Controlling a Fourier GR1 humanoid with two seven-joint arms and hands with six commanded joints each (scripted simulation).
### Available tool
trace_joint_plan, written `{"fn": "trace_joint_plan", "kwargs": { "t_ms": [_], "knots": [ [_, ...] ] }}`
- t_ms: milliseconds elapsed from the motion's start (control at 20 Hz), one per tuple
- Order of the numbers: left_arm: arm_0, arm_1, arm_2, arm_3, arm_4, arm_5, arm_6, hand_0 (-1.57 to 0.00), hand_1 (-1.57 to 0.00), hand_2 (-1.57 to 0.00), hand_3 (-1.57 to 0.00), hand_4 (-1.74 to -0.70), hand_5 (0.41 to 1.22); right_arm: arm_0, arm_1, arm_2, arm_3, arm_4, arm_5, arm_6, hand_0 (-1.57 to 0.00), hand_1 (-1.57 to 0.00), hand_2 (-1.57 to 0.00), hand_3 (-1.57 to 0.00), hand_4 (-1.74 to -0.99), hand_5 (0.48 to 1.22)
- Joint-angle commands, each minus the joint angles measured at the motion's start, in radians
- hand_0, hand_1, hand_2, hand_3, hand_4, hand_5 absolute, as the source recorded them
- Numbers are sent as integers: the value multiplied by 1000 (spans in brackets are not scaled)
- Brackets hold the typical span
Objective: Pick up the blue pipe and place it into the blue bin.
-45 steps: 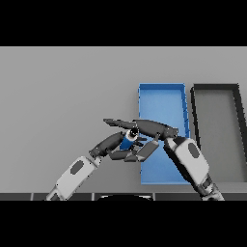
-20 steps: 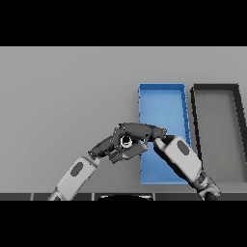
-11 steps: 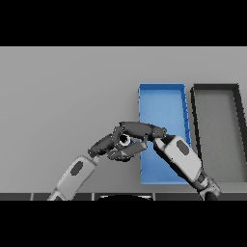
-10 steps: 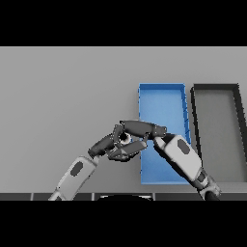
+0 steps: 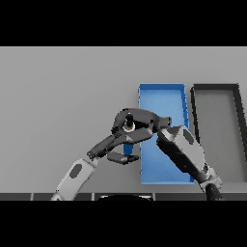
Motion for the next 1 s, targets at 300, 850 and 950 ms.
{"fn": "trace_joint_plan", "kwargs": {
  "t_ms": [300,850,950],
  "knots": [
    [11,13,-6,-31,-8,4,15,-1,-1,-1,-1,-920,487,-288,-108,-129,136,-126,-55,-44,-1571,-1571,-1571,-1571,-1495,1221],
    [2,31,9,-24,-19,5,2,1,1,1,1,-881,482,-310,-227,-205,612,70,-119,-100,-1571,-1571,-1571,-1571,-1499,1221],
    [14,39,8,-33,-16,1,-7,1,1,1,1,-878,482,-266,-219,-186,658,110,-146,-93,-1571,-1571,-1571,-1571,-1499,1221]
  ]
}}
